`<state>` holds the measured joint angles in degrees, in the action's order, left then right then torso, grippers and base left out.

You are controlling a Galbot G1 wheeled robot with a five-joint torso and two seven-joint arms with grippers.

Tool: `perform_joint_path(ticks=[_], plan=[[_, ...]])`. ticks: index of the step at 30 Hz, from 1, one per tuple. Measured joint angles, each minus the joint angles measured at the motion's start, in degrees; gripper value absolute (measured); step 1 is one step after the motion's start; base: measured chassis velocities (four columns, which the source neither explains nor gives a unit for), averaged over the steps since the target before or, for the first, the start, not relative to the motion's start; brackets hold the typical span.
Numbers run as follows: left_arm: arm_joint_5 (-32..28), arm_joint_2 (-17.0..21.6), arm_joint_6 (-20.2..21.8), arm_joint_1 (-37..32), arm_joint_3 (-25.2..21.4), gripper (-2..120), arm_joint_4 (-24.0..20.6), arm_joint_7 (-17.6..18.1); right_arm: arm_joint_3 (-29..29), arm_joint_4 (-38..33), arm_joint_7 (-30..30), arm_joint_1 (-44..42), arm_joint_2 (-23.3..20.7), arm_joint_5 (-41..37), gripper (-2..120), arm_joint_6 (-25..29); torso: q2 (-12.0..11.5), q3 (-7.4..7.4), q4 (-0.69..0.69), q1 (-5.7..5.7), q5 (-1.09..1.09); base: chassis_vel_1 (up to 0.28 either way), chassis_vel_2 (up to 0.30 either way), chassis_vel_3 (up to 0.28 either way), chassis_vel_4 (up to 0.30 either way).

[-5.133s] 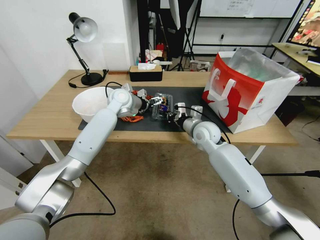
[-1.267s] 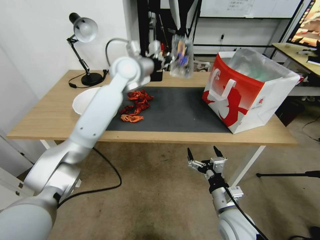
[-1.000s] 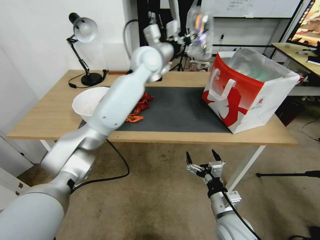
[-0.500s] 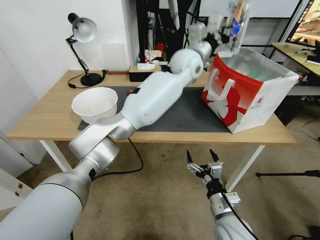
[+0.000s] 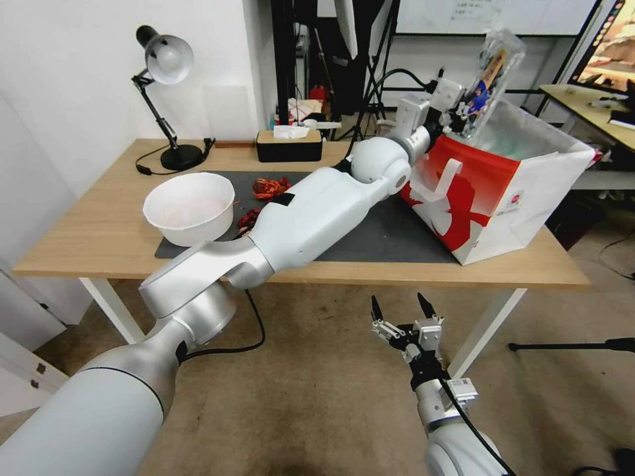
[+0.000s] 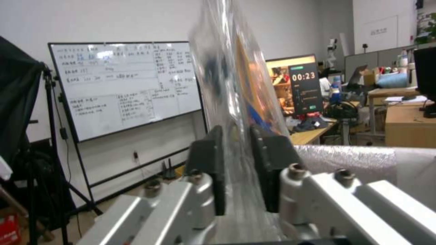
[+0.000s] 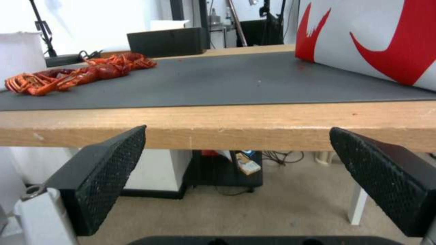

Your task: Close the takeout container lid, then place the container into the takeout bag.

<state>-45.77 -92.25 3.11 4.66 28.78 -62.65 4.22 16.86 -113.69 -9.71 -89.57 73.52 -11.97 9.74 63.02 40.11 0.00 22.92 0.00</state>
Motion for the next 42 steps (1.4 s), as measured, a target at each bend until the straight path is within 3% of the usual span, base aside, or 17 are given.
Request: perform_joint_path(ticks=[9, 11, 14, 16, 18, 24, 34, 36, 42], plan=[[-1.01, 0.05, 0.2, 0.3, 0.26, 46, -1.33, 0.3, -0.06, -0.03, -0.03, 0.1, -0.06, -0.05, 100, -0.09, 0.0, 0.0, 0.0, 0.0, 0.0, 0.0, 0.0, 0.0, 0.0], [-1.69, 0.06, 1.1, 0.46, 0.0, 58, -2.44, 1.23, -0.15, -0.22, -0.04, 0.19, -0.14, -0.08, 100, -0.23, 0.0, 0.0, 0.0, 0.0, 0.0, 0.0, 0.0, 0.0, 0.0], [-1.95, 0.07, 1.6, 0.45, -0.13, 62, -3.52, 1.99, -0.18, -0.33, -0.04, 0.22, -0.16, -0.11, 100, -0.36, 0.0, 0.0, 0.0, 0.0, 0.0, 0.0, 0.0, 0.0, 0.0], [-2.05, 0.09, 2.5, -0.03, -0.27, 76, -5.77, 3.46, -0.18, -0.49, -0.05, 0.23, -0.21, -0.12, 100, -0.48, 0.0, 0.0, -0.01, 0.0, 0.0, 0.0, 0.0, 0.0, 0.0], [-2.05, 0.38, 2.67, -0.47, -0.29, 79, -6.84, 4.14, -0.19, -0.49, -0.05, 0.2, -0.23, -0.13, 100, -0.51, 0.0, 0.0, -0.03, -0.01, 0.0, 0.0, 0.0, 0.0, 0.0], [0.11, 6.53, 3.83, -4.34, -0.98, 98, -13.42, 7.14, 0.54, -0.79, -0.12, -0.55, 0.17, -0.02, 100, -0.51, 0.0, 0.0, 0.01, 0.0, -0.02, 0.0, 0.0, 0.0, 0.0], [6.01, 17.72, 7.5, -13.92, -4.89, 100, -26.79, 10.61, 1.89, -1.86, -0.53, -0.58, 0.12, 0.19, 100, -0.54, 0.0, 0.0, 0.0, 0.0, -0.02, 0.0, 0.0, 0.0, 0.0], [7.65, 21.07, 9.27, -17.89, -7.04, 100, -31.06, 11.02, 2.61, -2.27, -0.75, -0.66, 0.11, 0.29, 100, -0.54, 0.0, 0.0, -0.01, 0.0, -0.01, 0.0, 0.0, 0.0, 0.0], [10.51, 27.31, 10.1, -27.84, -12.66, 100, -37.45, 12.61, 3.99, -3.07, -0.95, -1.03, -0.02, 0.42, 100, -0.54, 0.01, -0.01, -0.01, -0.01, -0.02, 0.0, 0.0, 0.0, 0.0]])
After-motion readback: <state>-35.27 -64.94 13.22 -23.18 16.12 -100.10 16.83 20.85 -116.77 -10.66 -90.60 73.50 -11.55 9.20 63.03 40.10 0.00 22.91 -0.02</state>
